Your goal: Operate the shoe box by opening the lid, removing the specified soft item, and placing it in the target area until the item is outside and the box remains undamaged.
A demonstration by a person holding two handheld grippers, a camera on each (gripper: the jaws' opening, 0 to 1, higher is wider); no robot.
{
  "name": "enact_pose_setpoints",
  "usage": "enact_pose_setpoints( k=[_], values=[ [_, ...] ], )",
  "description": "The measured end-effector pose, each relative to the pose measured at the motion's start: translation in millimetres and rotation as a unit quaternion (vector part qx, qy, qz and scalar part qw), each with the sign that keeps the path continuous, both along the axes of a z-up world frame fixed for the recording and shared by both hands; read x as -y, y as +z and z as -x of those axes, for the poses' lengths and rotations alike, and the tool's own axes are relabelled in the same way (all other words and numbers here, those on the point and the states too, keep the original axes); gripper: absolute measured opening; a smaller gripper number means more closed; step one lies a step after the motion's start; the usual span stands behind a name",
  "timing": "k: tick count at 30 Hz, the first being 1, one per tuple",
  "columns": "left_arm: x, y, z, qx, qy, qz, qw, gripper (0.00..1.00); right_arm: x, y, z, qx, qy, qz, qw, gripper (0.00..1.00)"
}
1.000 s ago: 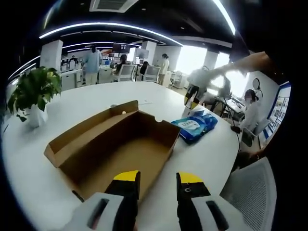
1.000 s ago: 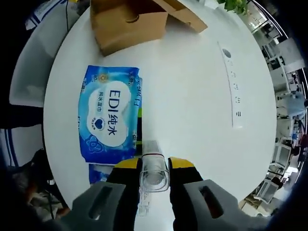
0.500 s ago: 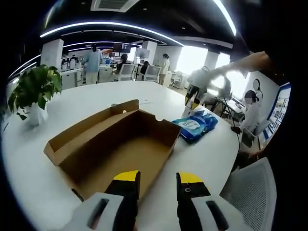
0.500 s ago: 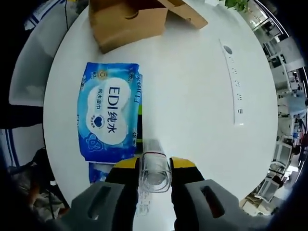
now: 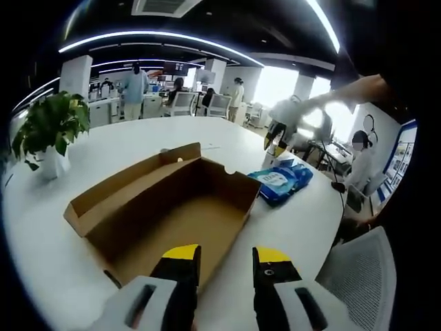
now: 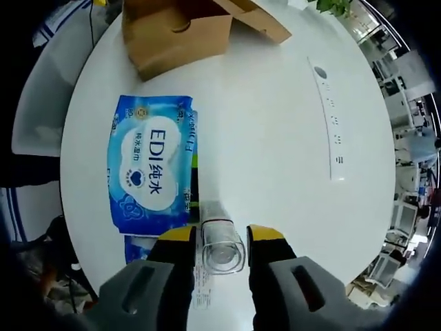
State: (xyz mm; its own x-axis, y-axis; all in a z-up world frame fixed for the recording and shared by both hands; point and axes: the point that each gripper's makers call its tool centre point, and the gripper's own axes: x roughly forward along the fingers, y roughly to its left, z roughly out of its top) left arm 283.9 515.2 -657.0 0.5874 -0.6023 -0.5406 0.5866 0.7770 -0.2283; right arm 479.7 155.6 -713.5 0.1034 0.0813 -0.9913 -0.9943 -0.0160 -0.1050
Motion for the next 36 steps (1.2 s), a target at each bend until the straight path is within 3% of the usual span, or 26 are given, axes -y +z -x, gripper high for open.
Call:
enact_pose_setpoints(
  k=[16, 19, 24, 28, 32, 35, 36],
  values=[
    [-10, 7.8, -2.9, 0.006, 0.038, 0.022, 0.9990, 0.30, 1, 24.2, -3, 0.033, -0.019, -0.025, 0.9990, 0.31],
    [-14, 6.1, -5.4, 0.010, 0.044, 0.006, 0.9990, 0.30, 3, 30.3, -3, 0.052, -0.012, -0.022, 0.9983, 0.31],
    [-30, 8.1, -16.2, 0.022, 0.094, -0.001, 0.9954, 0.30, 5, 44.4, 0, 0.070, -0.039, -0.043, 0.9959, 0.32],
    [-59, 6.7, -24.7, 0.030, 0.172, -0.012, 0.9846, 0.30, 10, 56.5, 0, 0.092, -0.064, -0.059, 0.9919, 0.32],
    [-91, 0.8, -27.0, 0.027, 0.252, -0.020, 0.9672, 0.30, 17, 67.7, 4, 0.105, -0.103, -0.084, 0.9855, 0.32],
    [-110, -7.4, -25.1, 0.015, 0.290, -0.029, 0.9564, 0.31, 23, 74.2, 8, 0.114, -0.132, -0.102, 0.9794, 0.32],
    [-111, -10.3, -24.6, 0.012, 0.290, -0.035, 0.9562, 0.31, 26, 76.4, 10, 0.116, -0.143, -0.109, 0.9768, 0.32]
  ],
)
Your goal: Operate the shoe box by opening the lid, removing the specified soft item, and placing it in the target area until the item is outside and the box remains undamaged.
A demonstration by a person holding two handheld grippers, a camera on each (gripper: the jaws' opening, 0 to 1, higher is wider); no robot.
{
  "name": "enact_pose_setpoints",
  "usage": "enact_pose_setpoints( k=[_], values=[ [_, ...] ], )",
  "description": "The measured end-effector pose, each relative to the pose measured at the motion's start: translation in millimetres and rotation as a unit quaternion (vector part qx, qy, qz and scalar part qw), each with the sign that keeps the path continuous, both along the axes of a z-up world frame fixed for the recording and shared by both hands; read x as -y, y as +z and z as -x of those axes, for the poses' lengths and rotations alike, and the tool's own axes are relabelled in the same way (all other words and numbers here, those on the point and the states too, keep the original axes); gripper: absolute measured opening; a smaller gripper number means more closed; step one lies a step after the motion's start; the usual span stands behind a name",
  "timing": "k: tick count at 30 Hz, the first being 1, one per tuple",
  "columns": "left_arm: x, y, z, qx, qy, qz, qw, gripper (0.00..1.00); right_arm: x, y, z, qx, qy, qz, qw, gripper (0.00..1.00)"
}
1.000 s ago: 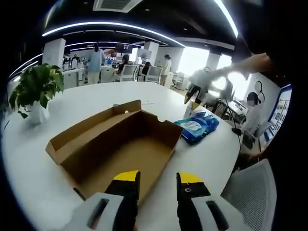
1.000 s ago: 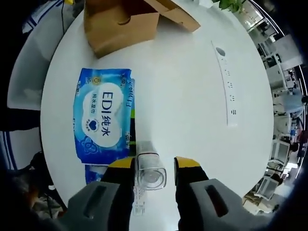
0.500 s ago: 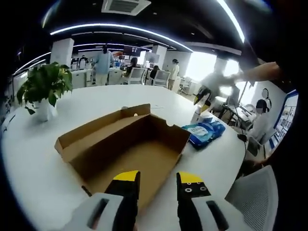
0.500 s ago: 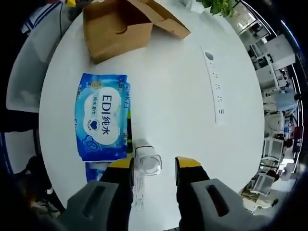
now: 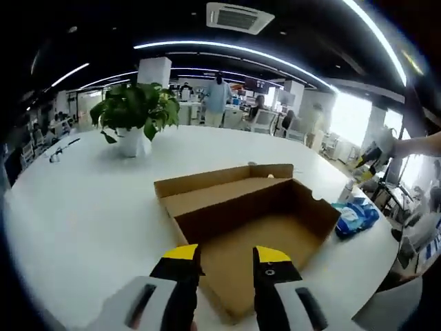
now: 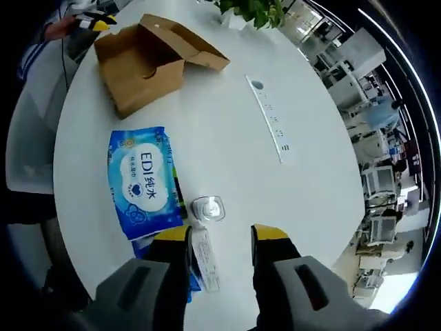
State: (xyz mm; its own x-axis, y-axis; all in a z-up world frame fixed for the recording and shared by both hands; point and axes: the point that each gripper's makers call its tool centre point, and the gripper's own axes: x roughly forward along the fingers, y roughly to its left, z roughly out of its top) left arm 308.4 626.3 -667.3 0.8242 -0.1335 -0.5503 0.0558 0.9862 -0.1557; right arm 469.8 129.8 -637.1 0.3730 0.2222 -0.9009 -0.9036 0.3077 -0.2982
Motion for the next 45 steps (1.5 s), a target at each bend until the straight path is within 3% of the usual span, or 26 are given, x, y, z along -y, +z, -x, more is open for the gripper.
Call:
enact_pose_setpoints(
  k=[7, 12, 16, 21, 31, 45],
  values=[
    [-1, -14.5, 3.8, -0.027, 0.021, 0.013, 0.9993, 0.32, 13, 3.5, 19, -0.005, -0.050, -0.048, 0.9976, 0.32],
    [-1, -25.6, 4.3, -0.047, 0.027, 0.016, 0.9984, 0.32, 21, 6.3, 34, -0.007, -0.095, -0.090, 0.9913, 0.32],
    [1, -32.5, 7.1, -0.063, 0.028, 0.020, 0.9974, 0.32, 25, 7.5, 46, -0.011, -0.129, -0.127, 0.9835, 0.32],
    [5, -41.2, 9.9, -0.080, 0.025, 0.027, 0.9961, 0.31, 21, 8.4, 62, -0.014, -0.175, -0.187, 0.9666, 0.32],
    [12, -46.5, 12.3, -0.089, 0.009, 0.025, 0.9956, 0.27, 12, 0.7, 89, -0.022, -0.185, -0.201, 0.9618, 0.31],
    [8, -48.5, 12.7, -0.092, -0.006, 0.016, 0.9956, 0.23, 3, 2.0, 100, -0.022, -0.193, -0.212, 0.9577, 0.30]
  ],
)
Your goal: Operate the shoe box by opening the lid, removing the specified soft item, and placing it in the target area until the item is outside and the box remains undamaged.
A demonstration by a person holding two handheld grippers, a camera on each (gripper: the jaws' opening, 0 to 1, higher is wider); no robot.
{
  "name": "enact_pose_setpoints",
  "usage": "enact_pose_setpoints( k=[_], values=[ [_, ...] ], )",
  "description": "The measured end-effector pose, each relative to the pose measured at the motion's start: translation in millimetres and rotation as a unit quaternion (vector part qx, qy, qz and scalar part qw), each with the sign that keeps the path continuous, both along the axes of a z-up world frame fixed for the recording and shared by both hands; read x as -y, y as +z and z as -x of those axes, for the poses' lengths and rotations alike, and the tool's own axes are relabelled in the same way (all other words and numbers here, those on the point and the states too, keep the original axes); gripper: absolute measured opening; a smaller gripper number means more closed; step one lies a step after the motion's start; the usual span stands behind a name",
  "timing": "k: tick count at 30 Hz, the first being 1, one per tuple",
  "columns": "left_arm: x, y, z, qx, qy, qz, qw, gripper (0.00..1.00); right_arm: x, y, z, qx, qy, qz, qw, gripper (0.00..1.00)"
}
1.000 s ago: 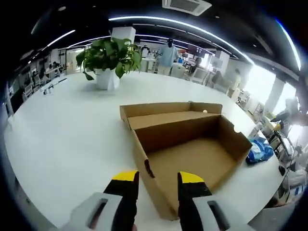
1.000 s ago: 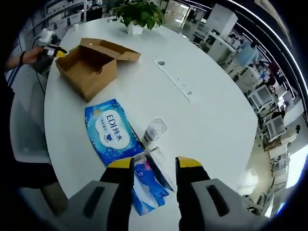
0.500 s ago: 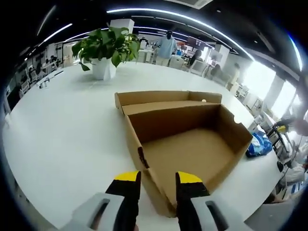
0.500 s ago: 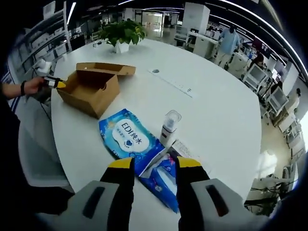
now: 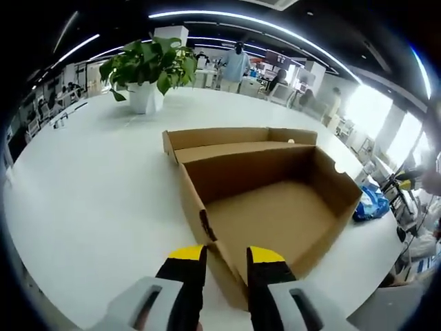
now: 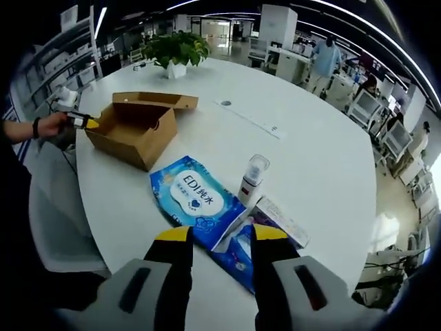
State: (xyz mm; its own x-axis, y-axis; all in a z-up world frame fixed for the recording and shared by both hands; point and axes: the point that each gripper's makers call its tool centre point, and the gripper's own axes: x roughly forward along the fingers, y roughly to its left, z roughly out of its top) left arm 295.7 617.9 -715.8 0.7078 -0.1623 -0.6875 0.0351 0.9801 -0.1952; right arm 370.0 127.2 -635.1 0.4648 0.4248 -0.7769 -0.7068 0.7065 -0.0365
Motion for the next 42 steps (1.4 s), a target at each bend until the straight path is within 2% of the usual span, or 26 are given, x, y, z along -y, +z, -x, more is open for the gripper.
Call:
enact_pose_setpoints(
  k=[15, 27, 31, 34, 42],
  values=[
    [-11, 2.1, 1.1, 0.004, -0.038, -0.021, 0.9990, 0.15, -45, -12.2, 13, -0.014, 0.003, -0.037, 0.9992, 0.31],
    [0, 5.5, 5.5, 0.005, -0.048, -0.031, 0.9983, 0.07, -84, -14.2, 16, -0.011, 0.016, -0.058, 0.9981, 0.31],
    [4, 5.7, 8.4, 0.006, -0.055, -0.041, 0.9976, 0.04, -97, -13.5, 13, -0.012, 0.013, -0.074, 0.9971, 0.30],
    [6, 4.9, 11.3, 0.007, -0.061, -0.064, 0.9961, 0.04, -102, -14.1, 10, -0.013, 0.008, -0.083, 0.9965, 0.30],
    [8, 2.3, 17.8, 0.002, -0.043, -0.056, 0.9975, 0.04, -121, -21.6, -4, -0.022, -0.022, -0.107, 0.9938, 0.29]
  ],
)
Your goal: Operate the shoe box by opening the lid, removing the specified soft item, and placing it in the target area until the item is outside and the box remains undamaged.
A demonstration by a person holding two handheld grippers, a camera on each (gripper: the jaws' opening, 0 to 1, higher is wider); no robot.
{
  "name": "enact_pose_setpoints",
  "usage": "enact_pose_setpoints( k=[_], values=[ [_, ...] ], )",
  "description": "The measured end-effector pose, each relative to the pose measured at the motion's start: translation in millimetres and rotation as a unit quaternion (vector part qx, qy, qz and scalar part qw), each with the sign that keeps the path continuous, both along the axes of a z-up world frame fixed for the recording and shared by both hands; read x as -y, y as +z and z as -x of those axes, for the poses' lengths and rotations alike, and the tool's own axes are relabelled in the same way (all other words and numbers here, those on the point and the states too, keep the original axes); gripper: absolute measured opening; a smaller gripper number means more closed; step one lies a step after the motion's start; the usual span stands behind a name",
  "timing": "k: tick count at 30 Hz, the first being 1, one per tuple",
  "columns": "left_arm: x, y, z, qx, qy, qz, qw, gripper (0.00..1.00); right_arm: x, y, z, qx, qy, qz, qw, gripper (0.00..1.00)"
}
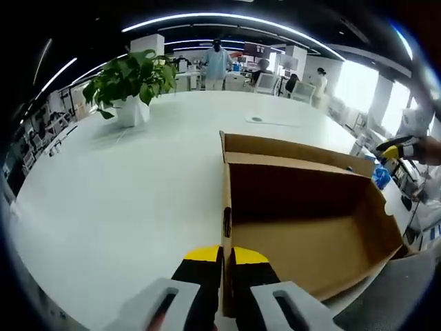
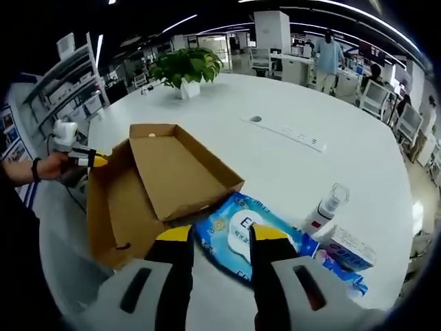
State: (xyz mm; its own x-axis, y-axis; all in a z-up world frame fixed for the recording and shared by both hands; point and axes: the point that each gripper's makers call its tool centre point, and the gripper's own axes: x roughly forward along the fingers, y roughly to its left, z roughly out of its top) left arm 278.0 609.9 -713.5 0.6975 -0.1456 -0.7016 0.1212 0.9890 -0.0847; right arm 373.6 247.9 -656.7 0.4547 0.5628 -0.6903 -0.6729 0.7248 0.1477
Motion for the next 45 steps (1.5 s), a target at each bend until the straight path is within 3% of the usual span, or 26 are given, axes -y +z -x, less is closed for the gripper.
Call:
enact_pose_setpoints(
  k=[11, 16, 18, 23, 29, 33, 37, 40, 42, 45],
  values=[
    [2, -0.8, 5.2, 0.002, 0.008, 0.001, 1.0000, 0.04, -34, -27.7, -25, -0.052, -0.063, -0.038, 0.9959, 0.29],
    [2, -1.1, 7.4, 0.003, 0.014, 0.001, 0.9999, 0.04, -42, -39.4, -39, -0.080, -0.105, -0.058, 0.9896, 0.29],
    [2, -2.2, 7.0, 0.003, 0.011, -0.004, 0.9999, 0.04, -41, -43.3, -45, -0.093, -0.146, -0.068, 0.9825, 0.26],
    [-1, -4.6, 5.5, 0.002, 0.011, -0.003, 0.9999, 0.04, -43, -54.7, -55, -0.113, -0.188, -0.074, 0.9729, 0.26],
    [-2, -5.5, 5.2, 0.001, 0.012, -0.005, 0.9999, 0.04, -56, -57.7, -57, -0.123, -0.200, -0.087, 0.9683, 0.20],
    [-2, -6.6, 5.1, 0.001, 0.012, -0.007, 0.9999, 0.04, -62, -65.5, -60, -0.127, -0.206, -0.076, 0.9673, 0.19],
    [-2, -6.9, 5.1, 0.002, 0.015, -0.006, 0.9999, 0.04, -69, -71.6, -53, -0.127, -0.194, -0.045, 0.9717, 0.19],
    [-2, -6.9, 6.4, 0.002, 0.015, -0.008, 0.9999, 0.04, -61, -73.9, -50, -0.110, -0.192, -0.003, 0.9752, 0.09],
    [-2, -7.0, 6.3, 0.003, 0.016, -0.007, 0.9998, 0.04, -62, -71.1, -48, -0.123, -0.207, -0.014, 0.9705, 0.06],
    [-2, -7.5, 5.9, 0.002, 0.019, -0.008, 0.9998, 0.04, -61, -63.7, -45, -0.111, -0.208, -0.005, 0.9717, 0.05]
  ],
)
